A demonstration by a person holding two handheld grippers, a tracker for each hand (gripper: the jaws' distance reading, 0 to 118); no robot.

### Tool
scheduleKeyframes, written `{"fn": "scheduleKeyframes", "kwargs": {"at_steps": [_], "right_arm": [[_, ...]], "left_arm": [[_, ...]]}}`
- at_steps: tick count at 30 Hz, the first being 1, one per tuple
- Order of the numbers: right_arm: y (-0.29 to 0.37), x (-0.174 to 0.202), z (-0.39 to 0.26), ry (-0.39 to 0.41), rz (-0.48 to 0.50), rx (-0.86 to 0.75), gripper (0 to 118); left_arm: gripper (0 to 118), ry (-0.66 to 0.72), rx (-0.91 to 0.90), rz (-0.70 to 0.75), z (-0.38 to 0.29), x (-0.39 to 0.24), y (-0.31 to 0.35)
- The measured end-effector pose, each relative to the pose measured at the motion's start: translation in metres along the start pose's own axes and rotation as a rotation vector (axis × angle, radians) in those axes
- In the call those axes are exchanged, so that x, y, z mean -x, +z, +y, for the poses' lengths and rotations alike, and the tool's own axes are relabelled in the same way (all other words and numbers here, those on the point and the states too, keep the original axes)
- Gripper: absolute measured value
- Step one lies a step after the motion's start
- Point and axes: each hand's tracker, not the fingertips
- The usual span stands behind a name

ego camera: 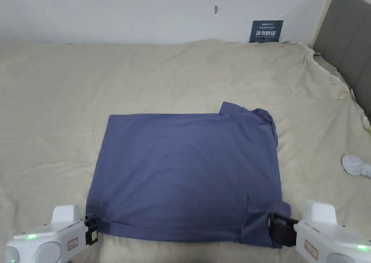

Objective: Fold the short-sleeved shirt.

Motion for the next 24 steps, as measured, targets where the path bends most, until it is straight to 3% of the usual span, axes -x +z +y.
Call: {"fn": "scheduleKeyframes", "kwargs": {"at_steps": [4,9,11,12,13,15,24], "right_arm": [[-0.021,0.0,-0.019,0.023,-0.026,0.046,88],[-0.035,0.004,-0.028,0.049,-0.005,0.068,75],[-0.038,0.005,-0.028,0.056,0.013,0.075,52],[-0.037,0.005,-0.028,0.059,0.019,0.078,22],[-0.035,0.006,-0.029,0.066,0.017,0.07,3],[-0.027,0.006,-0.028,0.082,0.032,0.046,3],[-0.003,0.006,0.032,0.013,0.07,-0.108,2]], "left_arm": [[6,0.023,-0.01,-0.016,0.002,0.003,0.004],[6,0.024,-0.005,-0.025,0.003,0.003,0.001],[6,0.024,-0.001,-0.023,0.002,0.003,0.0],[6,0.026,-0.002,-0.023,0.003,0.003,0.0],[6,0.028,-0.004,-0.024,0.003,0.004,0.0],[6,0.034,-0.017,-0.023,0.003,0.005,0.003],[6,0.076,-0.073,-0.054,0.036,0.006,0.013]]}}
